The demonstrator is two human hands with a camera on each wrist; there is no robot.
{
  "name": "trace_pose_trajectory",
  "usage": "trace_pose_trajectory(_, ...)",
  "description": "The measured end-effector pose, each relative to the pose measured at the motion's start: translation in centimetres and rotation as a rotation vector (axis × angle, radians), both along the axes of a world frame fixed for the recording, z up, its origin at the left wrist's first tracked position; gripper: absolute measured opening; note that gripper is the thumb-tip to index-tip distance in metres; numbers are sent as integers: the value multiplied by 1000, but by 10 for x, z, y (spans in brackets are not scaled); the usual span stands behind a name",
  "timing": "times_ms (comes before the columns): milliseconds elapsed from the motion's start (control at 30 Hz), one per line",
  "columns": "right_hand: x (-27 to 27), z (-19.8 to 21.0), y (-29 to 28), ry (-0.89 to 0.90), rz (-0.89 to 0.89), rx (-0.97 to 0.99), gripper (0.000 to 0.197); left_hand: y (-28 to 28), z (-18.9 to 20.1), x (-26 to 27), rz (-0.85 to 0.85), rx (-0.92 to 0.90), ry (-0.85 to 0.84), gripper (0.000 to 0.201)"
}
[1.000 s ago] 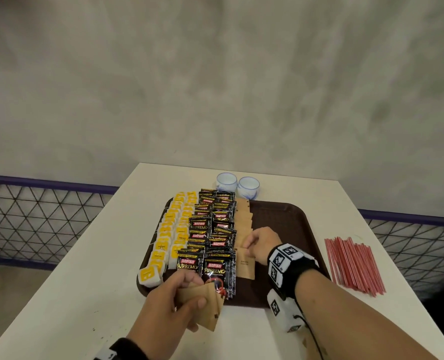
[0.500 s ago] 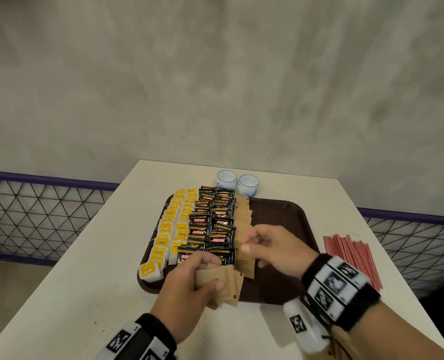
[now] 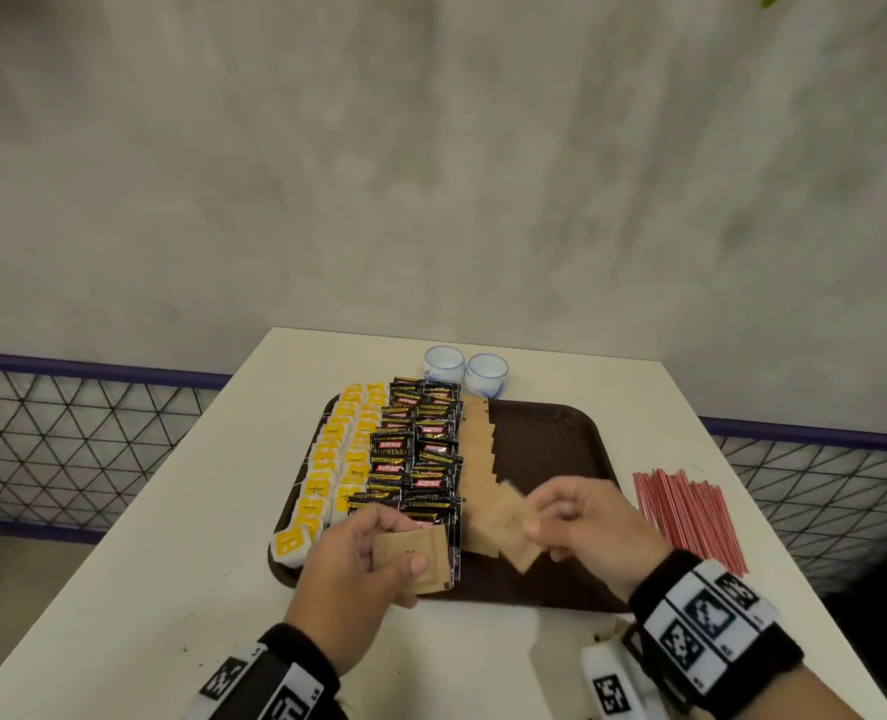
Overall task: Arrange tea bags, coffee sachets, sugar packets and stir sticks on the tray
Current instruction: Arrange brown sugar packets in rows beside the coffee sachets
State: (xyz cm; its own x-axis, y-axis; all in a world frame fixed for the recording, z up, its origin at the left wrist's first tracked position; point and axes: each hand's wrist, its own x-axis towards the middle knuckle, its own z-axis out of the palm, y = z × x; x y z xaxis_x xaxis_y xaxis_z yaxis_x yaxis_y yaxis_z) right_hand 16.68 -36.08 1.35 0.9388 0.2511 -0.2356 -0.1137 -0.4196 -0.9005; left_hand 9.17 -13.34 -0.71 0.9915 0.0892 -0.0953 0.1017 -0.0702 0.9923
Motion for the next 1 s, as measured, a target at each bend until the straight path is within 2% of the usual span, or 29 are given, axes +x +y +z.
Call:
trace_pose_trajectory(67, 15, -8, 0, 126, -203, 78, 12, 3, -2, -3, 5, -3, 7, 18)
trace_pose_trajectory(133, 29, -20, 7, 272, -308, 69, 18, 3, -4, -5, -1, -4, 2, 17)
trace_pose_trajectory(200, 37, -31, 17, 349, -330, -48, 17, 2, -6, -6, -9, -6, -9, 17)
trace_pose_trajectory(300, 47, -47, 26, 381, -278, -316, 4, 4, -7, -7, -11, 6, -21, 19)
trace_pose_trajectory(367, 50, -58, 32, 391, -284, -368, 14, 5, -9, -7, -14, 20, -19, 19)
trace_pose_trajectory(467, 49, -66, 42, 440, -314, -356, 15, 7, -10, -8, -24, 31, -19, 18)
trace_pose_trajectory(633, 49, -70, 51, 334, -292, -451, 27, 7, -11, -8, -5, 36, -14, 20)
trace_pose_trajectory(767, 43, -67, 60, 236, -255, -583, 17, 4, -10, -5, -10, 42, -11, 20)
trace_pose_trajectory(900, 34, -48, 58, 112, -153, -754, 24, -1, -7, -2, 1, 47, 8, 26)
trace_pose_trajectory(933, 30, -40, 55, 58, -127, -732, 24, -2, -6, 0, 7, 41, 18, 28)
trace_pose_trajectory(1000, 20, -28, 51, -36, -41, -539, 22, -5, -3, 3, 11, 32, 35, 34)
